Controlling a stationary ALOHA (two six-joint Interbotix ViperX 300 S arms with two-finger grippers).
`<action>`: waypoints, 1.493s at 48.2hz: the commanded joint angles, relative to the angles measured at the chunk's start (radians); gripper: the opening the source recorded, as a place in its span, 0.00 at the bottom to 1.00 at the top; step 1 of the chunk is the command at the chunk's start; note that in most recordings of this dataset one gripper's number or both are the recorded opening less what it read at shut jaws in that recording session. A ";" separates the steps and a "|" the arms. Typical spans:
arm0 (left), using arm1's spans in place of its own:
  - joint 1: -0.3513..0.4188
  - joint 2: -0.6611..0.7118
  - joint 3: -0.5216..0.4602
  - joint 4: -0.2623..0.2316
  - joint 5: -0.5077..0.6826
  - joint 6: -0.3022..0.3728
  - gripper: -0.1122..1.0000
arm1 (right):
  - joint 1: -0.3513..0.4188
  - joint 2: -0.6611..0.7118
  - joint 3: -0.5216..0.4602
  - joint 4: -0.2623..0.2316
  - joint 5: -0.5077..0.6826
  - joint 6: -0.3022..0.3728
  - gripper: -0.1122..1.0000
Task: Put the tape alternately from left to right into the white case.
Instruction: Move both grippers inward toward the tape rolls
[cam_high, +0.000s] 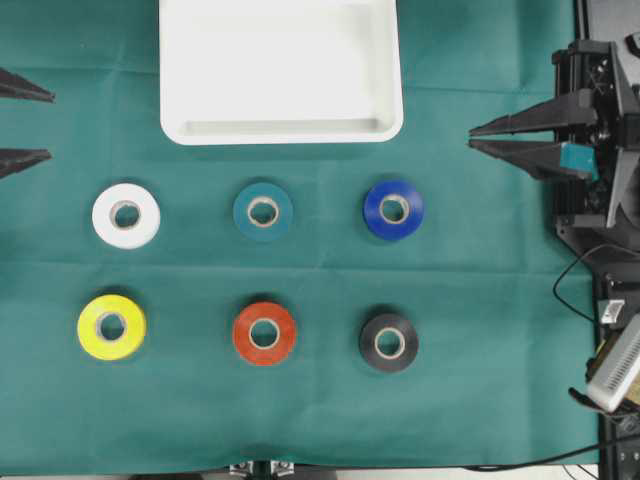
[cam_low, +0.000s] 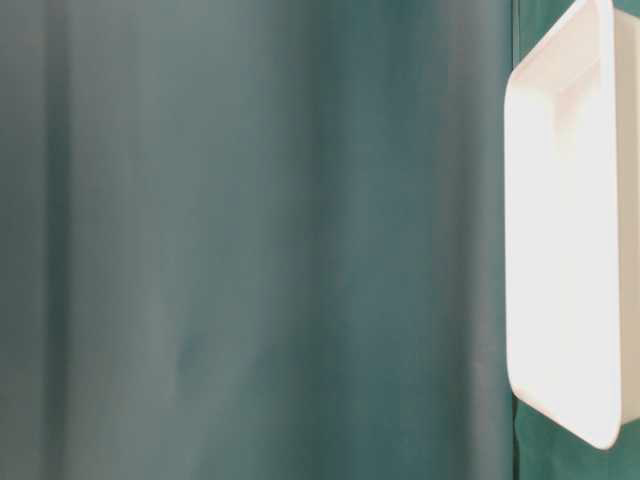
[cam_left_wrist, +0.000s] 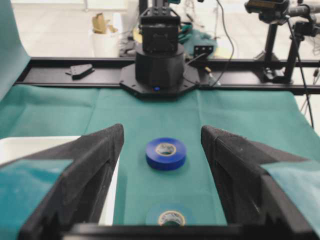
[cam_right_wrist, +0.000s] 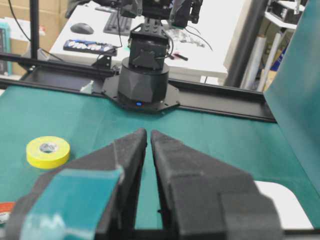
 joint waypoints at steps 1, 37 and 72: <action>-0.005 -0.003 -0.005 -0.031 -0.012 -0.006 0.32 | -0.008 0.018 0.003 -0.006 -0.009 0.003 0.32; -0.018 0.012 0.028 -0.031 -0.014 0.000 0.10 | -0.008 0.035 0.038 -0.008 -0.012 0.008 0.06; -0.018 0.015 0.071 -0.031 0.048 0.002 1.00 | -0.008 0.109 0.060 -0.018 -0.008 0.008 0.94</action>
